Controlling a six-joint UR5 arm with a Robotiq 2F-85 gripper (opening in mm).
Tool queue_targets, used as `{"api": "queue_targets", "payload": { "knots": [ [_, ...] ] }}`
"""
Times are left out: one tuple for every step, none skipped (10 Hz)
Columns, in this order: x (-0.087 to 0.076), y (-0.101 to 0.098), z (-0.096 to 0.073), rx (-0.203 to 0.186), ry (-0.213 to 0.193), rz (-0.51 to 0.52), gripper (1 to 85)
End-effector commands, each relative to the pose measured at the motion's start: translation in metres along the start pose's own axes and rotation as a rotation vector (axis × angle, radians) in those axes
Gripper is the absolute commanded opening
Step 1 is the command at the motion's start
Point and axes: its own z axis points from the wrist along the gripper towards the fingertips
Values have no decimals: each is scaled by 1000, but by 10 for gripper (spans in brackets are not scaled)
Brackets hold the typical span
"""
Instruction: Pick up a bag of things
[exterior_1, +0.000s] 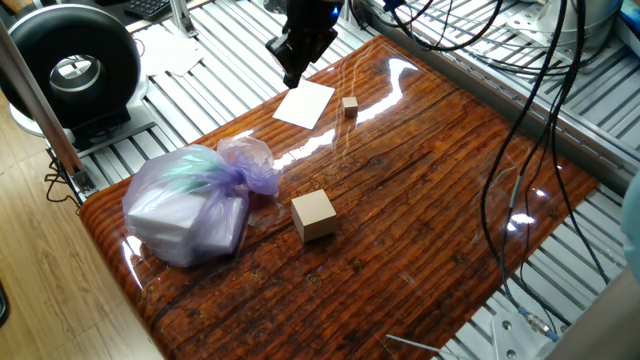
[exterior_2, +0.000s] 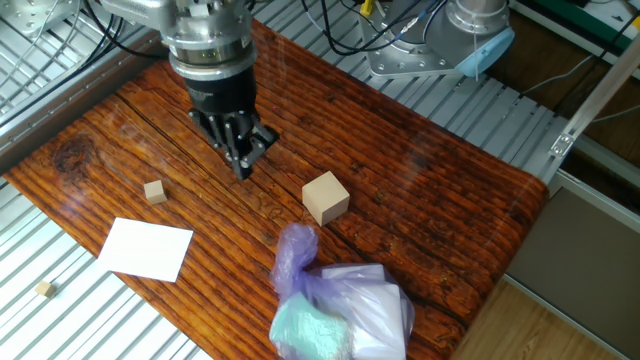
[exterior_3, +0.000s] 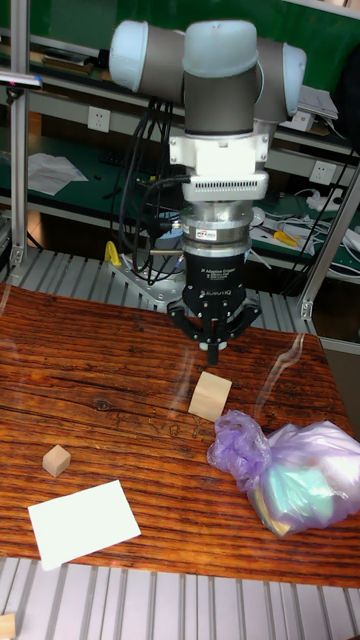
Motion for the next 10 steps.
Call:
{"api": "queue_targets", "payload": {
  "knots": [
    [16,25,-13,-95,79,38,13],
    [24,35,-20,-145,122,28,13],
    [26,31,-25,-129,137,15,13],
    [26,29,-24,-118,136,16,13],
    [26,22,-20,-96,133,-7,13],
    [26,25,-20,-103,135,-9,13],
    [27,27,-16,-110,135,-9,13],
    [27,34,-11,-137,131,-10,13],
    [27,41,-7,-161,127,-7,13],
    [23,46,-3,-171,120,2,13]
  ]
}}
